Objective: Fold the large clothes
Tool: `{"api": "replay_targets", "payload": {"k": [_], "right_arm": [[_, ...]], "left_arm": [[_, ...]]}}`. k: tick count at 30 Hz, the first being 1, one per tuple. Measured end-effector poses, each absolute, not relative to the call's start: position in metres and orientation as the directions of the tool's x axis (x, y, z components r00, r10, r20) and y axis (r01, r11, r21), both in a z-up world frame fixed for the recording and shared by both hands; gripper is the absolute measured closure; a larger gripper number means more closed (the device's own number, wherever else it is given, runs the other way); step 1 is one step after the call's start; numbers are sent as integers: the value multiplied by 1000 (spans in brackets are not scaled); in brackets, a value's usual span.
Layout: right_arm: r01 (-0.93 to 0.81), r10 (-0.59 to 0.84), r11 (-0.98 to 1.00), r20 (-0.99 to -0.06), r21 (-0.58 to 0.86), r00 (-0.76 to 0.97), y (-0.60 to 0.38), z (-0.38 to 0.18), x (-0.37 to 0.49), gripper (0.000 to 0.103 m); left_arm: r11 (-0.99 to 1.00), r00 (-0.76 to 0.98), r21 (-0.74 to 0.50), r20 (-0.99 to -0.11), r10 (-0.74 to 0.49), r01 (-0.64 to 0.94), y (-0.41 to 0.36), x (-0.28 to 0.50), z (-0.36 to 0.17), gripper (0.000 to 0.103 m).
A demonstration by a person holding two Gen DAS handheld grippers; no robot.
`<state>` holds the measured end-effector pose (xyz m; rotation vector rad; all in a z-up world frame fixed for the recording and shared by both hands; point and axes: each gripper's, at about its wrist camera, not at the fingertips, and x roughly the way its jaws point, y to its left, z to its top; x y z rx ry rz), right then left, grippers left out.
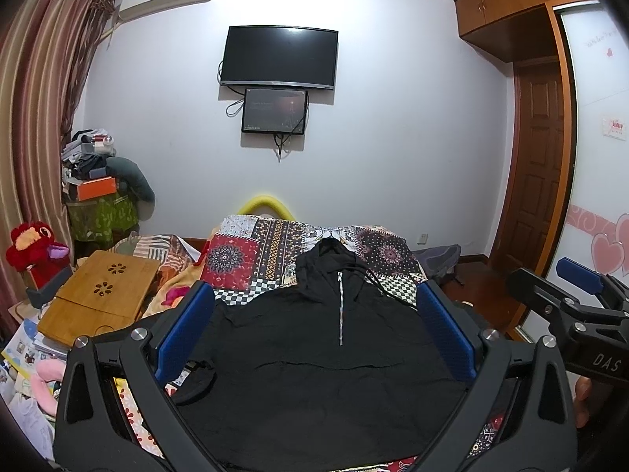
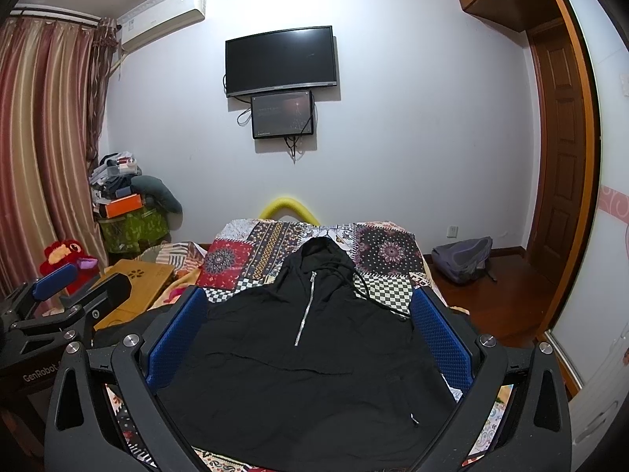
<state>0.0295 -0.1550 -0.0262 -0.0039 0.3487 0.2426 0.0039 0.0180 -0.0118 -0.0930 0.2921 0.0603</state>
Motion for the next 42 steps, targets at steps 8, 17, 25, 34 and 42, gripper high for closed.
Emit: {"api": "replay_targets", "payload": {"k": [8,17,25,34,42], "right_arm": [[-227,224,973,-362,34,905,-156,-31,42,0],[-210,201,977,-405,23,892,-152,-44,71,0],[-205,196,978,-509,38,838,-150,-74,118,0],[-190,255,967,-706,172,661,-155,-126,184,0],[-195,253,966,-793,172,554,-145,-152,209,0]], "left_arm": [[992,952,-95,-304,45,-77,22,11,-16,0],[984,938,-81,-325,122,-156,46,36,-26,0],[967,908,-123,-387,161,-224,100,75,-50,0],[907,773,-129,-580,259,-401,201,121,-114,0],[830,645,-272,-753,132,-488,296,131,-187,0]]}}
